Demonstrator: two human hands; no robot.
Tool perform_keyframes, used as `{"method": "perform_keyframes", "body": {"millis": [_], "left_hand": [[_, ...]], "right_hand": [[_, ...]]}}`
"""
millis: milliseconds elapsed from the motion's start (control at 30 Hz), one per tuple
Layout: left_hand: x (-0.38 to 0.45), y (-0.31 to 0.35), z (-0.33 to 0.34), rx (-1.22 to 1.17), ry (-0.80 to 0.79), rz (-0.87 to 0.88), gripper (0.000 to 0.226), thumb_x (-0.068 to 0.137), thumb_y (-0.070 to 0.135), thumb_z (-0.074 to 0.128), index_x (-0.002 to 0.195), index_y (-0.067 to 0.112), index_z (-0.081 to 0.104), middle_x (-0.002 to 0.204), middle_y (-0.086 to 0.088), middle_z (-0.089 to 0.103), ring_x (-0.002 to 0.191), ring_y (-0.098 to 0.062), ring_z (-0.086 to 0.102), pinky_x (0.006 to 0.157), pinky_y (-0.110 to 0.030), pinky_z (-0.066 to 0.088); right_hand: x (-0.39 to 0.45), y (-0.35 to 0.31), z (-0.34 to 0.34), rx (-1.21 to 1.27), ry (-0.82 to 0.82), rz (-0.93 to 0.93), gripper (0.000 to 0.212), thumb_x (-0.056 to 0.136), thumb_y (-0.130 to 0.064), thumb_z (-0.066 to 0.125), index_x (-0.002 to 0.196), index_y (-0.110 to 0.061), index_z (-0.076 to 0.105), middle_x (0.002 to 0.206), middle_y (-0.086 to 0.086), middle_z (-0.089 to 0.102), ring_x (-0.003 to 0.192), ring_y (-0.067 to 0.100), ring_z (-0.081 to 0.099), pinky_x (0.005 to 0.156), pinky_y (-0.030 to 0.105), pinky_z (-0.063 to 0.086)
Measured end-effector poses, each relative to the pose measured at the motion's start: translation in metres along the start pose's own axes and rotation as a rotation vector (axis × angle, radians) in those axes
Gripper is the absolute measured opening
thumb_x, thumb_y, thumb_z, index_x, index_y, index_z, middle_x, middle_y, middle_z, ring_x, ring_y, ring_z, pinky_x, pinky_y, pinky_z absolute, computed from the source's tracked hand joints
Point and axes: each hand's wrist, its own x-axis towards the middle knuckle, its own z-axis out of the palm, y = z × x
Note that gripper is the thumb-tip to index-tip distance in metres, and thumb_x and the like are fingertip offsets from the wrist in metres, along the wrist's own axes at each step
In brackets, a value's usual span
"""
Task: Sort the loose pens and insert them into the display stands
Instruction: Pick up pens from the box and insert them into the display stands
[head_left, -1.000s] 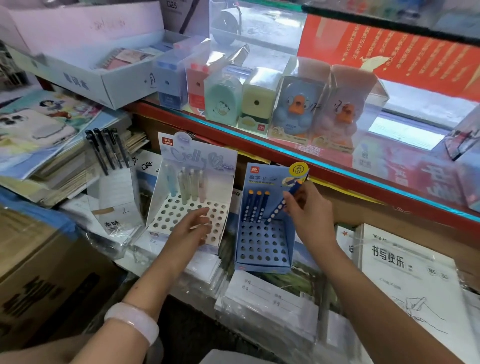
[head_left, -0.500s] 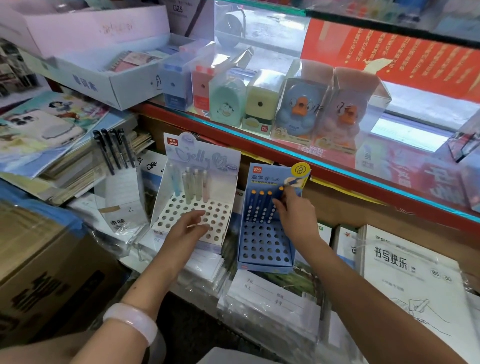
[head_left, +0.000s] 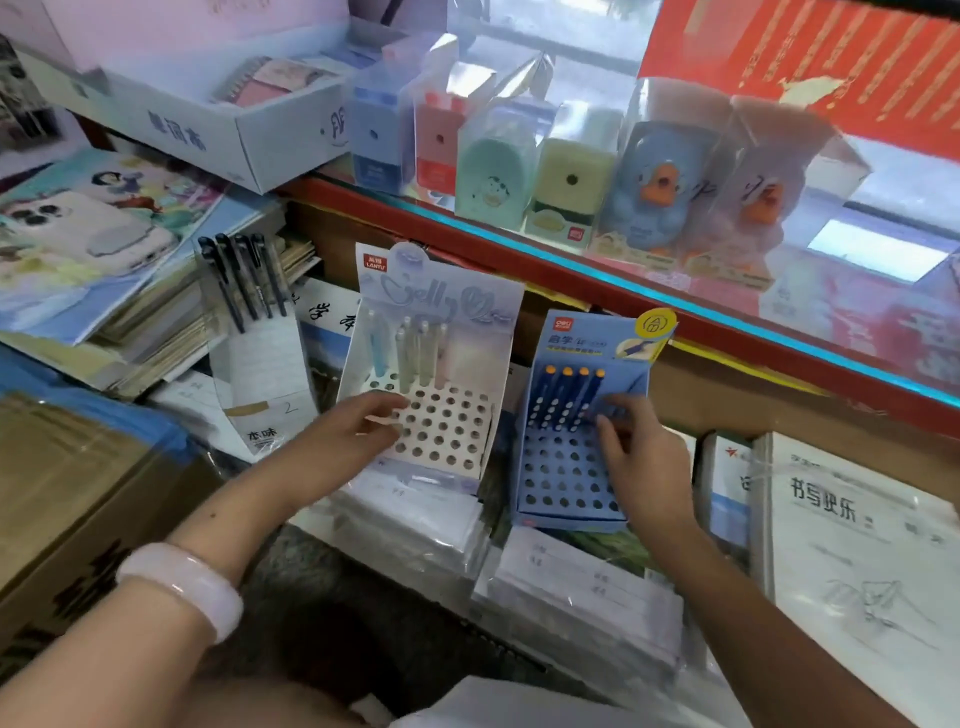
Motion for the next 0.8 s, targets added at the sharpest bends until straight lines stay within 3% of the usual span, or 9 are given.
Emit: {"method": "perform_keyframes", "body": {"millis": [133, 233, 333, 400, 500, 600, 633, 733, 800], "left_hand": [[0.006, -0.021, -0.033, 0.136, -0.201, -0.035, 0.027, 0.095, 0.021, 0.048, 0.101, 0.047, 0.048, 0.120, 0.006, 0.053, 0.113, -0.010, 0.051, 0.096, -0.028, 0.040], [0.009, -0.032, -0.034, 0.166, -0.283, -0.084, 0.021, 0.091, 0.034, 0.054, 0.107, 0.046, 0.050, 0.122, 0.009, 0.053, 0.117, -0.011, 0.049, 0.099, -0.028, 0.039], [0.006, -0.045, -0.017, 0.107, -0.376, -0.122, 0.036, 0.075, 0.052, 0.062, 0.110, 0.048, 0.058, 0.126, 0.017, 0.051, 0.122, -0.007, 0.045, 0.106, -0.030, 0.034], [0.003, -0.056, 0.001, 0.089, -0.480, -0.171, 0.029, 0.081, 0.043, 0.062, 0.111, 0.045, 0.060, 0.124, 0.021, 0.050, 0.119, -0.003, 0.044, 0.101, -0.024, 0.036], [-0.002, -0.071, 0.027, 0.112, -0.643, -0.293, 0.025, 0.090, 0.031, 0.056, 0.114, 0.040, 0.056, 0.123, 0.017, 0.051, 0.112, -0.001, 0.047, 0.090, -0.017, 0.042], [-0.011, -0.085, 0.051, 0.275, -0.775, -0.321, 0.042, 0.089, 0.038, 0.056, 0.129, 0.031, 0.049, 0.133, 0.012, 0.049, 0.116, -0.003, 0.045, 0.097, -0.019, 0.035], [-0.015, -0.092, 0.059, 0.318, -0.792, -0.319, 0.050, 0.088, 0.040, 0.057, 0.135, 0.028, 0.043, 0.138, 0.011, 0.045, 0.117, -0.003, 0.043, 0.097, -0.017, 0.032], [-0.033, -0.120, 0.074, 0.371, -0.683, -0.283, 0.068, 0.085, 0.046, 0.060, 0.144, 0.027, 0.029, 0.147, 0.008, 0.032, 0.132, -0.010, 0.033, 0.102, -0.018, 0.026], [-0.047, -0.141, 0.077, 0.528, -0.531, -0.155, 0.079, 0.079, 0.059, 0.060, 0.145, 0.030, 0.026, 0.150, 0.004, 0.027, 0.136, -0.015, 0.028, 0.109, -0.024, 0.026]], "right_hand": [[-0.046, -0.002, 0.016, 0.132, 0.045, 0.049, 0.020, 0.096, -0.012, 0.048, 0.113, -0.008, 0.057, 0.071, 0.003, 0.065, 0.068, 0.022, 0.065, 0.061, 0.042, 0.054], [-0.057, -0.003, 0.037, 0.170, 0.041, 0.026, 0.021, 0.096, -0.015, 0.046, 0.109, -0.008, 0.059, 0.066, 0.005, 0.064, 0.060, 0.023, 0.063, 0.057, 0.046, 0.054], [-0.054, -0.008, 0.055, 0.252, 0.004, -0.024, 0.027, 0.093, -0.026, 0.042, 0.106, -0.010, 0.059, 0.067, 0.002, 0.064, 0.059, 0.017, 0.063, 0.055, 0.043, 0.054], [-0.054, -0.007, 0.064, 0.299, -0.050, -0.106, 0.026, 0.093, -0.026, 0.043, 0.106, -0.010, 0.060, 0.066, 0.000, 0.063, 0.057, 0.014, 0.062, 0.055, 0.042, 0.053], [-0.076, 0.000, 0.071, 0.307, -0.222, -0.270, 0.026, 0.093, -0.028, 0.042, 0.106, -0.015, 0.061, 0.066, 0.005, 0.065, 0.054, 0.017, 0.061, 0.053, 0.039, 0.053], [-0.118, 0.021, 0.080, 0.201, -0.463, -0.418, 0.020, 0.090, -0.028, 0.047, 0.105, -0.024, 0.059, 0.070, 0.000, 0.066, 0.055, 0.010, 0.058, 0.056, 0.019, 0.048], [-0.129, 0.030, 0.085, 0.151, -0.559, -0.427, 0.022, 0.089, -0.031, 0.046, 0.106, -0.025, 0.059, 0.072, 0.000, 0.066, 0.057, 0.010, 0.058, 0.057, 0.018, 0.046], [-0.152, 0.054, 0.104, 0.000, -0.785, -0.365, 0.044, 0.085, -0.046, 0.038, 0.116, -0.023, 0.060, 0.084, 0.001, 0.068, 0.070, 0.014, 0.062, 0.065, 0.026, 0.051], [-0.164, 0.062, 0.116, -0.069, -0.912, -0.242, 0.057, 0.086, -0.053, 0.038, 0.132, -0.023, 0.050, 0.111, 0.002, 0.065, 0.096, 0.018, 0.063, 0.081, 0.027, 0.048]]}}
